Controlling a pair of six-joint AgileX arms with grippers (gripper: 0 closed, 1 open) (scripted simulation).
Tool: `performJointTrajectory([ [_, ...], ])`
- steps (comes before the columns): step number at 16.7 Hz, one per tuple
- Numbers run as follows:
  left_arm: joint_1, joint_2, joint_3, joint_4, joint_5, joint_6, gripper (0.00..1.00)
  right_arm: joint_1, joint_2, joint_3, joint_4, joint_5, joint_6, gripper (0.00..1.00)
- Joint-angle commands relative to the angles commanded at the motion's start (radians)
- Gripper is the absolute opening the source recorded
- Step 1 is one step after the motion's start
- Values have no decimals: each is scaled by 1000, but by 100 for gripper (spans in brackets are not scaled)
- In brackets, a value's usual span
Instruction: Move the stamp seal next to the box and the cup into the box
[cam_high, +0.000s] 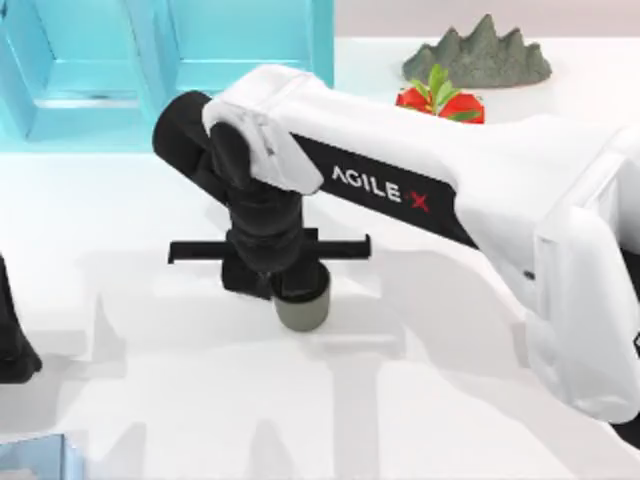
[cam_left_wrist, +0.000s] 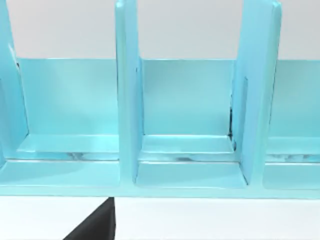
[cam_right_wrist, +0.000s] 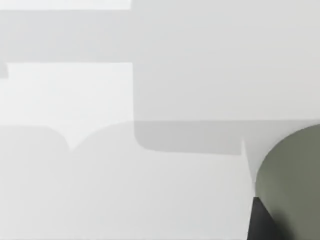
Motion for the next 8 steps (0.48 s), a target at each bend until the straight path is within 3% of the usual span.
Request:
performJointTrajectory([
  [8,0,0,0,0,0,0,100,-10,-36,-25,-10,-2,-15,0],
])
